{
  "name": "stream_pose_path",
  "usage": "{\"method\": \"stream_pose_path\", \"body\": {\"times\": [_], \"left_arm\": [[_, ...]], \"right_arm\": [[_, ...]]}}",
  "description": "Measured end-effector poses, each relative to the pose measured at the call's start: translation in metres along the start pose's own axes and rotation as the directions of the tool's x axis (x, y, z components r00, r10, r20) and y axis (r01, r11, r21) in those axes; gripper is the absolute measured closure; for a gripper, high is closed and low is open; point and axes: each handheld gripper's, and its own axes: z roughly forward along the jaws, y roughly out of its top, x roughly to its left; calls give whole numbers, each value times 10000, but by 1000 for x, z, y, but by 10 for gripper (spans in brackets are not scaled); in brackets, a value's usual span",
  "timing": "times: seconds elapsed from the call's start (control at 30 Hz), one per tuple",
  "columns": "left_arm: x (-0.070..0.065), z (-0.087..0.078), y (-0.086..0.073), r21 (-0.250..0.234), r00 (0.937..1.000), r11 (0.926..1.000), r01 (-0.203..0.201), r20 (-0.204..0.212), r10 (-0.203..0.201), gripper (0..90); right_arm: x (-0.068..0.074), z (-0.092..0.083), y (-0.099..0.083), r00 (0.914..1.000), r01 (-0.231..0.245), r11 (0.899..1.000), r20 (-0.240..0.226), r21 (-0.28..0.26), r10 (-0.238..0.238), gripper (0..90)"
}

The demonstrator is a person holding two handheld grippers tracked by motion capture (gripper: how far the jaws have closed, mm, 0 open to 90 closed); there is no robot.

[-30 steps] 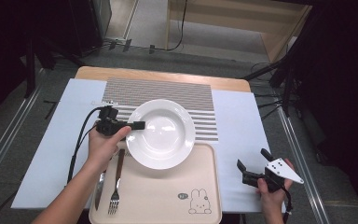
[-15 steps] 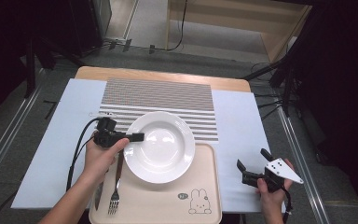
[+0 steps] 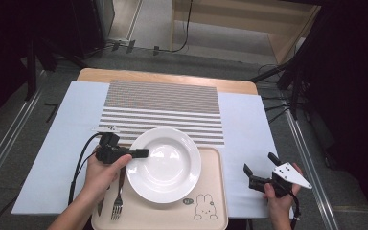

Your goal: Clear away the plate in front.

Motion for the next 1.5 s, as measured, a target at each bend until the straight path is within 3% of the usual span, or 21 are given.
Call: {"method": "stream_pose_path", "body": {"times": [0.6, 0.77, 0.83, 0.93, 1.2, 1.33, 1.4, 1.47, 1.5], "left_arm": [[-7, -2, -26, 571, 9990, 9980, 253, 340, -273, 799], [-4, 1, -29, 1006, 9984, 9942, 383, 369, -422, 798], [-4, 3, -29, 1244, 9989, 9919, 251, 373, -299, 796], [-6, 6, -30, 1473, 9995, 9890, 142, 265, -183, 795], [-3, 7, -27, 1515, 9997, 9882, 204, -153, -183, 803], [-4, 9, -24, 1892, 9954, 9818, -179, -890, 353, 749], [-2, 10, -24, 1906, 9949, 9815, -172, -947, 359, 728], [-4, 12, -25, 2053, 9878, 9775, -476, -1359, 766, 728], [-5, 12, -24, 2032, 9867, 9774, -588, -1368, 878, 725]], "right_arm": [[0, 0, 0, 10000, 31, 10000, 32, 16, -31, 0], [0, 0, 0, 10000, 8, 10000, 26, 22, -9, 0], [0, 0, 0, 10000, 13, 10000, 24, 18, -13, 0], [0, 0, 0, 10000, 16, 10000, 36, 29, -16, 0], [0, 0, 0, 10000, 8, 10000, 51, 42, -8, 0], [0, 0, 0, 10000, 23, 10000, 55, 52, -24, 0], [1, 0, 0, 10000, 29, 10000, 58, 55, -29, 0], [1, 0, 0, 10000, 32, 10000, 63, 62, -32, 0], [1, 1, 0, 10000, 32, 10000, 70, 70, -33, 0]]}}
